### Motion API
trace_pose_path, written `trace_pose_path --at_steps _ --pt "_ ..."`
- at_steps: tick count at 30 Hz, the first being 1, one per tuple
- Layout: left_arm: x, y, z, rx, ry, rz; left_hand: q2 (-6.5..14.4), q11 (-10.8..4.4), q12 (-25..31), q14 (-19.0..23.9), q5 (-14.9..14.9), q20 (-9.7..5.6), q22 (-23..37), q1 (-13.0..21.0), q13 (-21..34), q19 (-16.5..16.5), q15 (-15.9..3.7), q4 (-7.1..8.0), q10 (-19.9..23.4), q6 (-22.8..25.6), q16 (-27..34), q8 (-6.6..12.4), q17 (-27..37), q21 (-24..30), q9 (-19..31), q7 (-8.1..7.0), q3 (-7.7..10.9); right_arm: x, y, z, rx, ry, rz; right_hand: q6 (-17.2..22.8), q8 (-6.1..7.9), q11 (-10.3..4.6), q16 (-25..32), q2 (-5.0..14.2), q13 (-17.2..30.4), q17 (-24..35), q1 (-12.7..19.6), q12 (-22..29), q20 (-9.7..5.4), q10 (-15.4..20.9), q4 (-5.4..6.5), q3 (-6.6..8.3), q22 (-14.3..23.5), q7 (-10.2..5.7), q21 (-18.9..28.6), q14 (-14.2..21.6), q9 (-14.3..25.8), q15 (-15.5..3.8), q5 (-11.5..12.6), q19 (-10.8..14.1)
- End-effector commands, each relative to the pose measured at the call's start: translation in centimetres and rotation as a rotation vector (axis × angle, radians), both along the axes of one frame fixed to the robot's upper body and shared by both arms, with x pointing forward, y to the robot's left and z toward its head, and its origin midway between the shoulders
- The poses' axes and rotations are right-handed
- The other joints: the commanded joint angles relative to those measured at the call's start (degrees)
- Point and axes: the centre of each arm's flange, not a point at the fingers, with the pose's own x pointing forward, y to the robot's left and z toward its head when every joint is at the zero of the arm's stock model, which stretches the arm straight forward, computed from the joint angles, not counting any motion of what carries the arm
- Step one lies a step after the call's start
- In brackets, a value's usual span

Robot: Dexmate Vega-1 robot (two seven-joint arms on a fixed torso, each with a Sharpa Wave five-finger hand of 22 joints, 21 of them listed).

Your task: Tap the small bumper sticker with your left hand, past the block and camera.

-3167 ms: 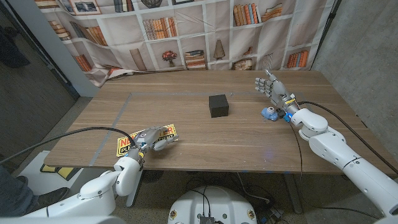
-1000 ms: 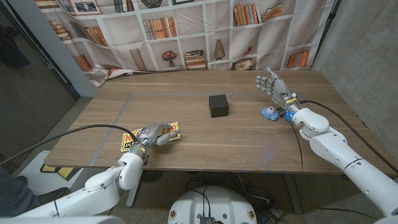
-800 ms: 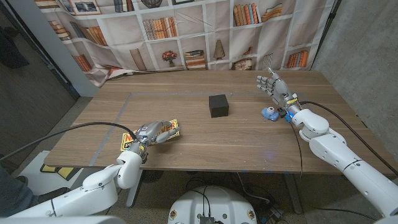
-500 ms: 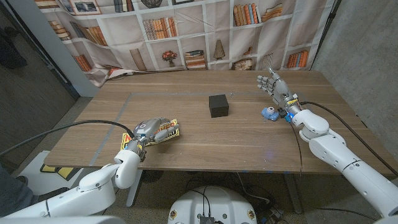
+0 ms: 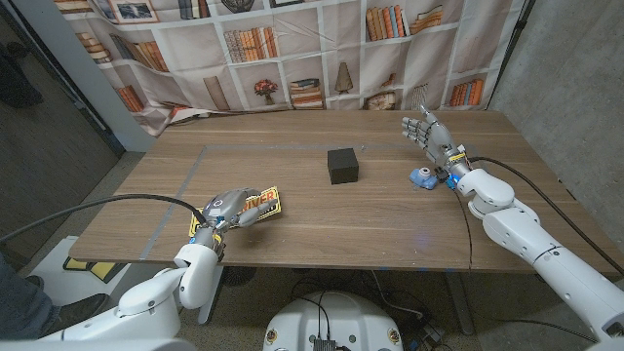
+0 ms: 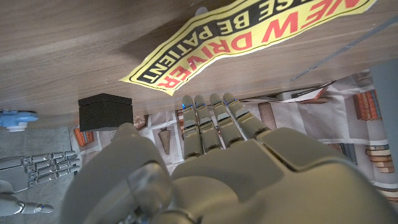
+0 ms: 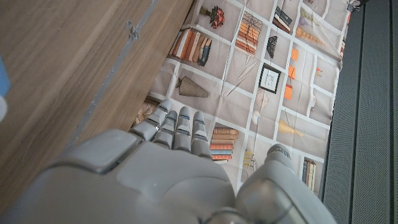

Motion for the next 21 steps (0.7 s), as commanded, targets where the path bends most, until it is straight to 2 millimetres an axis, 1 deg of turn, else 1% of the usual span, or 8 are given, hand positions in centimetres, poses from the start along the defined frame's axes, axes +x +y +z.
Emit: trace_pose_path --at_steps 1,6,10,14,16,18,21 --pt "-1.6 1.2 -2.1 -0.075 0.002 0.079 0.1 -0.15 -0.1 -0.1 0.4 -1.42 0.0 0.0 0.1 0.0 -1.01 0.01 0.0 0.2 -0.1 -0.08 0.2 -0.1 0.1 -0.29 0.39 0.9 0.5 0.2 -0.021 0.011 0.027 0.1 -0.03 -0.09 -0.1 0.59 0.2 0.2 0.1 0.1 -0.20 -0.1 -0.23 0.12 0.2 -0.06 -0.2 0.1 0.2 0.10 0.2 0.6" --pt "-1.7 1.7 -2.8 -0.098 0.009 0.099 0.1 -0.20 -0.2 -0.1 0.4 -1.43 0.0 0.1 0.1 0.0 -0.95 -0.03 0.1 0.2 -0.1 -0.14 0.2 -0.2 0.1 -0.19 0.43 1.1 0.5 0.3 -0.022 0.011 0.030 0.1 -0.03 -0.09 -0.1 0.61 0.2 0.2 0.1 0.0 -0.24 -0.1 -0.24 0.11 0.2 -0.01 -0.3 0.1 0.2 0.14 0.2 0.6" --pt "-1.3 2.0 -3.0 -0.101 0.023 0.100 0.1 -0.15 -0.3 -0.5 0.4 -1.27 0.0 0.3 0.2 -0.2 -0.79 -0.10 0.0 -0.2 -0.3 -0.41 0.2 -0.3 0.1 -0.29 0.48 1.2 0.5 0.3 -0.021 0.009 0.031 0.1 -0.05 -0.08 -0.1 0.62 0.2 0.2 0.2 0.0 -0.24 -0.1 -0.24 0.11 0.2 -0.07 -0.3 0.1 0.2 0.14 0.2 0.7" --pt "-0.5 1.4 -2.6 -0.080 0.026 0.069 0.0 0.02 -0.7 -1.0 0.4 -1.11 0.1 0.5 0.2 -0.6 -0.60 -0.19 -0.8 -0.9 -0.5 -0.87 0.2 -0.5 0.1 -0.17 0.50 1.2 0.5 0.2 -0.019 0.011 0.028 0.1 -0.05 -0.10 -0.1 0.62 0.2 0.2 0.2 0.0 -0.26 -0.2 -0.24 0.10 0.2 -0.04 -0.4 0.1 0.2 0.13 0.2 0.7" --pt "-0.1 1.1 -2.4 -0.059 0.034 0.057 -0.1 0.11 -1.0 -1.4 0.3 -1.06 0.1 0.5 0.2 -1.0 -0.60 -0.21 -1.4 -1.3 -0.6 -1.10 0.2 -0.7 0.1 -0.26 0.48 1.2 0.5 0.1 -0.018 0.015 0.025 0.1 -0.05 -0.10 -0.1 0.62 0.2 0.2 0.2 0.0 -0.27 -0.1 -0.25 0.09 0.2 -0.05 -0.4 0.1 0.2 0.13 0.2 0.7" --pt "0.1 1.0 -2.4 -0.050 0.043 0.052 -0.2 0.14 -1.4 -2.5 0.3 -0.67 0.1 0.5 0.2 -1.8 -0.23 -0.17 -2.4 -2.1 -0.9 -1.53 0.3 -1.0 0.1 -0.54 0.42 1.2 0.5 0.1 -0.018 0.017 0.022 0.1 -0.05 -0.07 -0.1 0.62 0.2 0.2 0.2 0.0 -0.27 -0.1 -0.25 0.09 0.2 -0.01 -0.4 0.1 0.2 0.14 0.2 0.7" --pt "0.5 1.1 -2.6 -0.061 0.064 0.047 -0.3 -0.17 -1.6 -3.0 0.3 -0.38 0.1 0.5 0.3 -2.2 -0.26 -0.13 -3.1 -2.9 -1.0 -1.86 0.3 -1.1 0.1 -1.09 0.37 1.1 0.4 0.0 -0.014 0.020 0.016 0.1 -0.06 -0.11 -0.1 0.63 0.2 0.2 0.2 0.0 -0.27 -0.1 -0.25 0.09 0.2 -0.10 -0.5 0.2 0.2 0.16 0.2 0.7"
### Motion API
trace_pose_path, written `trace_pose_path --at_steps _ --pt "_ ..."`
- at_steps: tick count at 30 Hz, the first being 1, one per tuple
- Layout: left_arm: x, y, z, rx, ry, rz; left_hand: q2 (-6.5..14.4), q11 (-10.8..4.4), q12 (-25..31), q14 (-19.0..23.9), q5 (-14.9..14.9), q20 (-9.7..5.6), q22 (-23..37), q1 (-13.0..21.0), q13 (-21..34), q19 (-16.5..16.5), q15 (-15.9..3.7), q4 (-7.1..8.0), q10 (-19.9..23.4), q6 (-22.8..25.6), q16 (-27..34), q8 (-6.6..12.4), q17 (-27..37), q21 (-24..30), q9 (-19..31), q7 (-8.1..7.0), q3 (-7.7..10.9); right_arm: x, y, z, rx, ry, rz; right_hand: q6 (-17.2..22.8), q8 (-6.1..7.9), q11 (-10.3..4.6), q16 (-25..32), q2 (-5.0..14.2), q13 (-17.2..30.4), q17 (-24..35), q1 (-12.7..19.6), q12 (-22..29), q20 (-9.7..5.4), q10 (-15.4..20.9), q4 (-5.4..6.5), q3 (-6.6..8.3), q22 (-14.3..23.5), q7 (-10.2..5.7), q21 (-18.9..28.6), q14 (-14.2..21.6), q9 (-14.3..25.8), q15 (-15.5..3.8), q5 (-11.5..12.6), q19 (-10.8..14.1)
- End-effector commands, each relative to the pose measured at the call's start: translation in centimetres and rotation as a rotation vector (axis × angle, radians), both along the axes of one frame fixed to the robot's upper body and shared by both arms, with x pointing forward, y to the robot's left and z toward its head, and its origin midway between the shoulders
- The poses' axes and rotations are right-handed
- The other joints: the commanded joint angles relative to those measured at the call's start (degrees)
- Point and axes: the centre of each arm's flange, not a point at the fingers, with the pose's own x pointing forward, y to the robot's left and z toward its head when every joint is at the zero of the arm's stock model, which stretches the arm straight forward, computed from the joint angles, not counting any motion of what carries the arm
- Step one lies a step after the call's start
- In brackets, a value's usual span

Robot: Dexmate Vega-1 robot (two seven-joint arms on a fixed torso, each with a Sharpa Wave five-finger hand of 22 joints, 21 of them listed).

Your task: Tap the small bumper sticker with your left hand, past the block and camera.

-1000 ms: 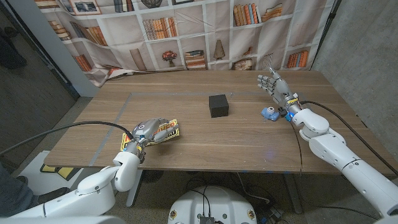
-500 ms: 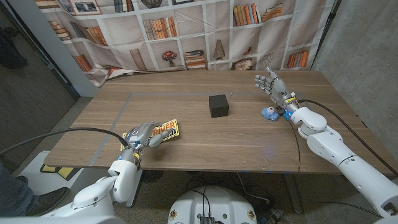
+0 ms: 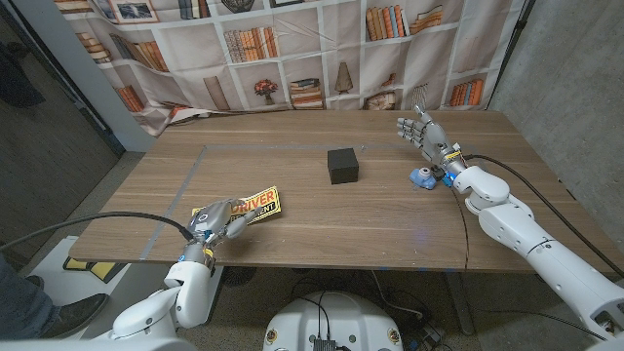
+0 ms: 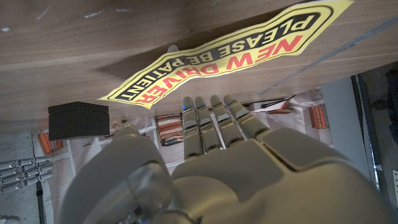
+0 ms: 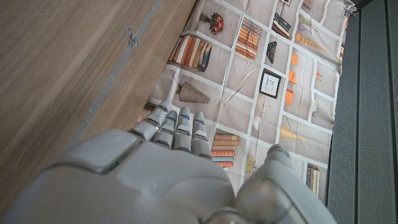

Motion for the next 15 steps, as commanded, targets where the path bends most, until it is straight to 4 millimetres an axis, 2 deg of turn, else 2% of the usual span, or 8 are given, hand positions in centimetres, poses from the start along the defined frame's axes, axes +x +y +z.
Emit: trace_pose_path --at_steps 1,9,15 --pt "1.4 -0.3 -0.4 0.008 0.057 -0.036 -0.3 -0.23 -0.5 -0.8 0.3 -0.38 0.1 0.5 0.1 -0.9 -0.37 0.12 -1.2 -1.2 -0.1 -0.53 0.2 -0.2 0.2 -0.53 0.12 0.1 0.0 -0.2 0.002 0.012 -0.012 0.2 -0.06 -0.10 -0.1 0.64 0.2 0.2 0.2 0.0 0.05 -0.2 -0.25 0.09 0.2 -0.10 -0.1 0.1 0.2 0.20 0.2 0.4" --pt "1.8 -1.9 -0.6 0.023 0.069 -0.107 -0.5 0.01 -0.6 -1.5 0.3 -0.26 0.1 0.4 0.1 -1.6 -0.42 0.22 -2.0 -2.1 -0.1 -0.78 0.2 -0.3 0.2 -0.56 -0.03 -0.1 0.0 0.0 0.000 0.011 -0.023 0.2 -0.07 -0.06 -0.1 0.67 0.2 0.2 0.2 0.1 0.08 0.0 -0.26 0.08 0.2 -0.13 -0.2 0.2 0.2 0.22 0.2 0.5" --pt "2.1 -1.5 -1.1 0.000 0.090 -0.099 -0.5 -0.12 -0.5 -1.6 0.3 -0.28 0.2 0.3 0.2 -1.6 -0.47 0.26 -2.0 -2.0 -0.1 -0.73 0.2 -0.3 0.2 -0.51 -0.07 -0.1 0.2 0.2 -0.009 0.010 -0.023 0.2 -0.08 -0.20 -0.1 0.66 0.2 0.2 0.2 0.1 0.09 0.0 -0.26 0.05 0.2 -0.14 -0.3 0.2 0.2 0.17 0.2 0.5"
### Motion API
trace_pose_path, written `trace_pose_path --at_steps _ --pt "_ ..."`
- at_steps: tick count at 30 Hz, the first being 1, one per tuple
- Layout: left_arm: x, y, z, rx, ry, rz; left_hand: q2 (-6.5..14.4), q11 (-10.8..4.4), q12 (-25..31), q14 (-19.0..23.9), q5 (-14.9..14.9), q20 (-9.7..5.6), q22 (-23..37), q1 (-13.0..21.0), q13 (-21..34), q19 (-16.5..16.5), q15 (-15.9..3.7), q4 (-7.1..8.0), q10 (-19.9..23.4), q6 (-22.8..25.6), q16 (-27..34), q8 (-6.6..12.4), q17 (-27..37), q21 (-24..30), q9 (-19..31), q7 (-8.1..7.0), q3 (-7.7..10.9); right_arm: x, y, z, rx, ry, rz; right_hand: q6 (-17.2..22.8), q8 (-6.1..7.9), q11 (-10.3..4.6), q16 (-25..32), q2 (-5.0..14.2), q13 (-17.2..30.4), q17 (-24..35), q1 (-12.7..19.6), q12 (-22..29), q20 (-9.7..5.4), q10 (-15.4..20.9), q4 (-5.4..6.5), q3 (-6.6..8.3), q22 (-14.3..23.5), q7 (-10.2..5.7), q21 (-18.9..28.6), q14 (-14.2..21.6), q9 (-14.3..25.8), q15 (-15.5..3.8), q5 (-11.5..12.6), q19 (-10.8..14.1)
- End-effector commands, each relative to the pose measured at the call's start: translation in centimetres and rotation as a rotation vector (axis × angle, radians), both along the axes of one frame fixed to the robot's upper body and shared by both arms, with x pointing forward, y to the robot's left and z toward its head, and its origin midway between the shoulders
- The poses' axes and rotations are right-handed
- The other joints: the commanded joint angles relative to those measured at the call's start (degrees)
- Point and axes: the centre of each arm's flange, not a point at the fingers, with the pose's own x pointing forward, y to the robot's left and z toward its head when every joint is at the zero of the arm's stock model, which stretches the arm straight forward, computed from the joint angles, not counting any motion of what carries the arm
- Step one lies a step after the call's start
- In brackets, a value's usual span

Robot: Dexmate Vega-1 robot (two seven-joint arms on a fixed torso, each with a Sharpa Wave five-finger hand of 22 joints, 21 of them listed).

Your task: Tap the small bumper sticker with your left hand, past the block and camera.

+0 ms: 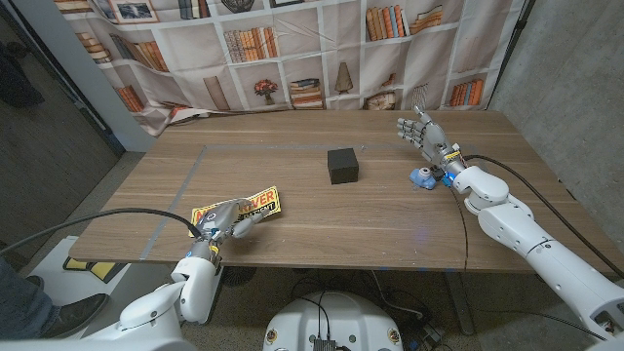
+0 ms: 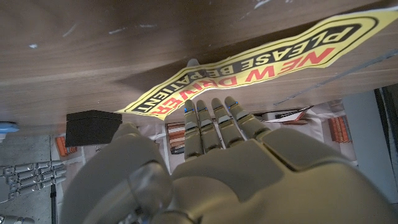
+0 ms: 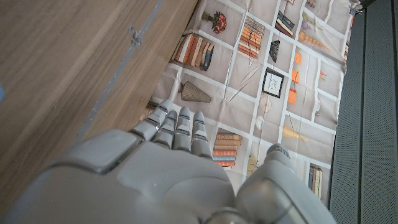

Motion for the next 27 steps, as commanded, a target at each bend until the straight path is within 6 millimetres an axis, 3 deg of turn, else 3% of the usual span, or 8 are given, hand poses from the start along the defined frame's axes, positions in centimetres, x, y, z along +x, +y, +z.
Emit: trace_pose_path --at_steps 1,15,19,27 --pt "0.7 -0.3 -0.7 -0.018 0.033 -0.029 -0.1 -0.09 0.2 -0.1 0.3 -0.30 0.2 -0.1 0.1 -0.4 -0.47 0.26 -0.3 -0.2 0.0 0.19 0.2 -0.3 0.2 -0.01 -0.08 -0.1 0.1 0.2 -0.007 0.004 -0.010 0.2 -0.08 -0.18 -0.1 0.43 0.2 0.2 -0.1 0.1 0.08 0.0 -0.26 0.05 0.2 -0.14 0.0 0.2 0.2 0.18 0.2 0.5" --pt "1.3 -0.2 -1.7 -0.037 0.080 -0.033 0.0 -0.21 0.2 -0.8 0.3 0.19 0.2 -0.3 0.2 -1.1 -0.37 0.39 -0.7 0.2 -0.1 0.40 0.2 -0.4 0.2 -0.01 -0.16 -0.3 0.1 -0.3 -0.005 0.020 -0.023 0.4 -0.04 -0.21 -0.1 0.49 0.2 0.2 0.0 0.1 0.12 0.3 -0.27 0.03 0.2 -0.30 -0.2 0.3 0.2 0.27 0.2 0.6" --pt "1.6 -0.1 -2.0 -0.047 0.086 -0.031 0.0 -0.36 0.0 -1.4 0.3 1.04 0.2 -0.3 0.2 -1.6 -0.12 0.46 -1.6 0.2 -0.1 0.43 0.3 -0.4 0.3 0.03 -0.18 -0.4 0.0 -0.5 -0.006 0.024 -0.028 0.5 -0.04 -0.19 -0.1 0.51 0.3 0.2 0.0 0.1 0.09 0.3 -0.27 0.02 0.2 -0.36 -0.3 0.3 0.2 0.27 0.2 0.6" --pt "2.3 -0.1 -3.0 -0.063 0.112 -0.020 0.0 -0.23 -0.1 -2.4 0.3 0.91 0.2 -0.4 0.2 -2.3 0.15 0.56 -2.3 -0.1 -0.3 0.32 0.3 -0.5 0.3 0.16 -0.21 -0.7 -0.1 -0.6 -0.010 0.028 -0.037 0.6 -0.03 -0.23 -0.1 0.57 0.3 0.2 0.0 0.1 0.06 0.3 -0.27 0.03 0.2 -0.36 -0.4 0.3 0.2 0.31 0.2 0.7"
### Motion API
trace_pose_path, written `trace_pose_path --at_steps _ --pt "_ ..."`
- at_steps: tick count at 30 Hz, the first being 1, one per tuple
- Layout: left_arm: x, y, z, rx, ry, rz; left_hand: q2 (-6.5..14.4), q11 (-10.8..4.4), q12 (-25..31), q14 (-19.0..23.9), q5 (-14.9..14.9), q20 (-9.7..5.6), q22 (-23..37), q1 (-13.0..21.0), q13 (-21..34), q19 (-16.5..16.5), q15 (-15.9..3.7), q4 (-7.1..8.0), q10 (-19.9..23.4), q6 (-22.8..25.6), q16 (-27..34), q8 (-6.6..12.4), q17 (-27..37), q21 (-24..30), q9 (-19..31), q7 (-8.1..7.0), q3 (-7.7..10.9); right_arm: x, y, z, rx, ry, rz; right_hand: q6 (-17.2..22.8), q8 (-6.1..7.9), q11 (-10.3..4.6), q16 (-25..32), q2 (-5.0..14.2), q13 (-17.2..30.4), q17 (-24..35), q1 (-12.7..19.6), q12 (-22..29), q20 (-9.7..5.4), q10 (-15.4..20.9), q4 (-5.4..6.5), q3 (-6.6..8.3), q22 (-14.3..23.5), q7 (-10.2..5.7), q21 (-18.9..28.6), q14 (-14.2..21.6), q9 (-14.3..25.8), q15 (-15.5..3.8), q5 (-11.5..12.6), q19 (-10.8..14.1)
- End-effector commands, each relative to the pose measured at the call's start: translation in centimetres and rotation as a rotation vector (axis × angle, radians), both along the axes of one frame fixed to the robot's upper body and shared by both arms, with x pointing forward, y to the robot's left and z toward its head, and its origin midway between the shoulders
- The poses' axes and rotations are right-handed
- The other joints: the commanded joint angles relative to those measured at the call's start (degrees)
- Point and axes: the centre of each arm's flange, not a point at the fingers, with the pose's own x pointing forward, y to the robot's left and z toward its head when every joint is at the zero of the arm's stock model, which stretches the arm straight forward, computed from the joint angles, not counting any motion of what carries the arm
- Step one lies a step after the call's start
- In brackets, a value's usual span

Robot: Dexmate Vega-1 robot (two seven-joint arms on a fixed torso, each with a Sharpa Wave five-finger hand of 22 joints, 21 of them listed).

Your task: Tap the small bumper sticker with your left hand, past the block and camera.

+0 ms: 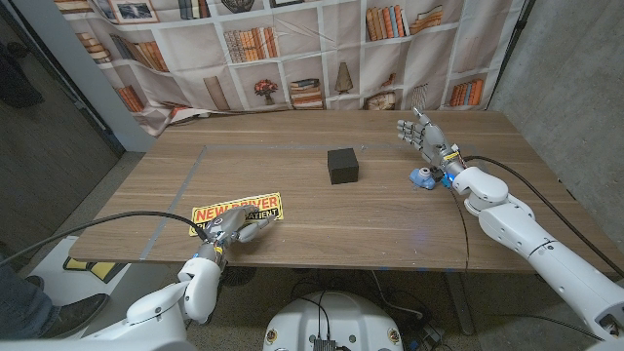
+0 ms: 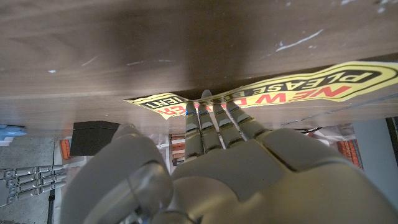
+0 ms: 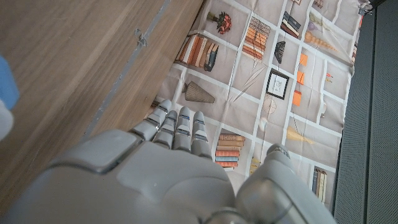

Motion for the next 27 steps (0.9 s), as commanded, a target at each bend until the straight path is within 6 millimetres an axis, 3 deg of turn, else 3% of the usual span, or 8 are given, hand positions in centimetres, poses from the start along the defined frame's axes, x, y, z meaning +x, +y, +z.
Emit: trace_pose_path --at_steps 1,13,27 --pt "0.9 0.0 -1.5 -0.024 0.048 0.009 0.0 -0.22 0.1 -0.4 0.3 -0.05 0.3 -0.4 0.2 -0.3 0.16 0.32 -0.4 -0.1 -0.3 0.33 0.3 -0.1 0.3 0.15 0.03 -0.4 -0.2 -0.2 -0.005 0.007 -0.013 0.2 -0.03 -0.21 -0.1 0.57 0.3 0.2 0.0 0.1 -0.13 0.3 -0.28 0.03 0.2 -0.05 -0.4 0.0 0.2 0.13 0.2 0.5" --pt "1.4 -0.6 -2.8 -0.015 0.093 -0.006 0.1 -0.18 0.2 -0.5 0.2 0.03 0.3 -0.5 0.2 -0.4 0.14 0.41 -0.5 0.1 -0.1 0.45 0.3 0.0 0.3 0.50 -0.03 -0.6 -0.3 -0.1 -0.004 0.010 -0.036 0.4 -0.02 -0.15 -0.1 0.65 0.3 0.2 0.1 0.1 -0.10 0.3 -0.29 0.05 0.2 0.01 -0.6 0.0 0.2 0.10 0.2 0.5" --pt "0.6 -0.4 -2.1 -0.011 0.056 -0.005 0.1 -0.06 0.5 -0.3 0.2 0.06 0.3 -0.5 0.2 -0.4 0.04 0.50 -0.4 0.5 0.2 0.61 0.3 0.2 0.3 0.56 -0.06 -0.8 -0.2 -0.3 0.003 0.002 -0.032 0.5 -0.02 -0.03 -0.1 0.70 0.3 0.2 0.1 0.1 -0.11 0.4 -0.31 0.03 0.2 0.08 -0.7 0.2 0.2 0.11 0.2 0.6"
